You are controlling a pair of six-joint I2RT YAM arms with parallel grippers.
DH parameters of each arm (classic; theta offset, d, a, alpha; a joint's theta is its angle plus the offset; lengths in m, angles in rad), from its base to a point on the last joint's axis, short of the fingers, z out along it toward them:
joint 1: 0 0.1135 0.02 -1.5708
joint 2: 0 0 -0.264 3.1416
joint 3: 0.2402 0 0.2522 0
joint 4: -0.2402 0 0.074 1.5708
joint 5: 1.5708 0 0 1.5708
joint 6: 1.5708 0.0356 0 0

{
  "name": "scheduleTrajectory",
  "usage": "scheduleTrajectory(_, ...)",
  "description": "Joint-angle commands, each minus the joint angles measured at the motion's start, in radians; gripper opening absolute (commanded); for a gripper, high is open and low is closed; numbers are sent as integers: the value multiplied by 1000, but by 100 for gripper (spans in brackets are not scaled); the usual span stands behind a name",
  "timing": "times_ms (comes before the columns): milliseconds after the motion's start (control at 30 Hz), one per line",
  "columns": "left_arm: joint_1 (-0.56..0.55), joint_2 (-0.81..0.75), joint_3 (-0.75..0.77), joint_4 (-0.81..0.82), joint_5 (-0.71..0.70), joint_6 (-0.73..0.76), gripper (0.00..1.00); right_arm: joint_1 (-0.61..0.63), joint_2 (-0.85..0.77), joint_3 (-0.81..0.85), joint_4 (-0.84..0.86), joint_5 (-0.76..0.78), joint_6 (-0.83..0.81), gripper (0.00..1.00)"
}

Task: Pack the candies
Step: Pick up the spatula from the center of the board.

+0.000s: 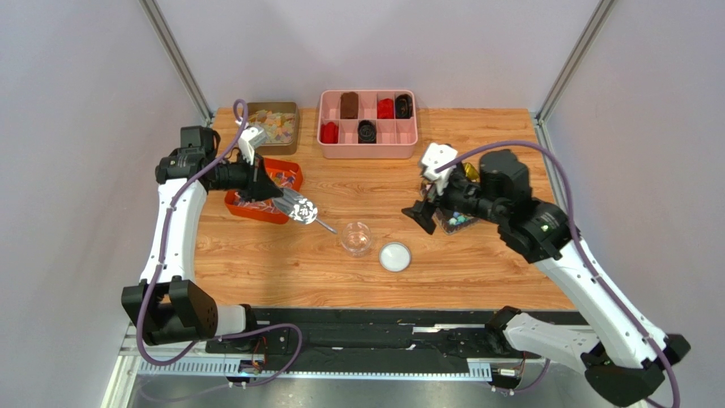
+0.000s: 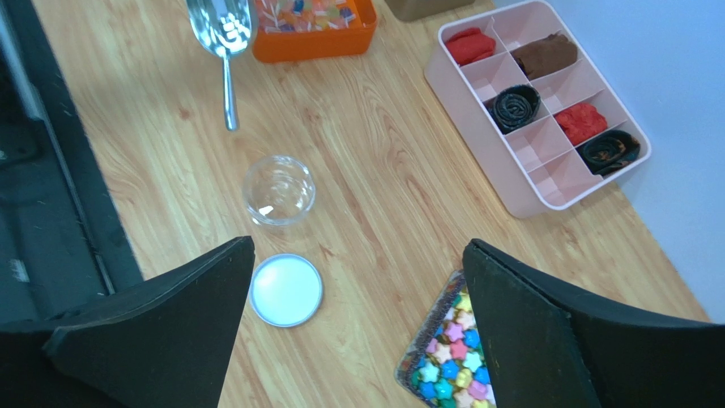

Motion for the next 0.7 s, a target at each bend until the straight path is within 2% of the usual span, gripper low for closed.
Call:
scheduleTrajectory(0, -11, 31, 77, -18, 222, -59, 0, 172, 68, -9, 67, 372, -148, 98)
scheduleTrajectory(100, -33, 54, 83, 22, 285, -95, 0, 248, 115, -11, 133, 495, -183, 96)
scheduleTrajectory(267, -59, 109, 84, 109, 344, -229, 0, 331, 200, 6, 232, 597, -200, 96)
scheduleTrajectory(433, -71, 183, 92, 182, 364, -312, 0, 388, 261, 35, 237, 617, -185, 94)
scheduleTrajectory(500, -76, 226, 97, 183, 379, -320, 0, 410, 287, 49, 231, 605, -168, 89)
scheduleTrajectory(667, -85, 276, 84, 214, 390, -349, 0, 431, 342, 112, 183, 528, -82, 88)
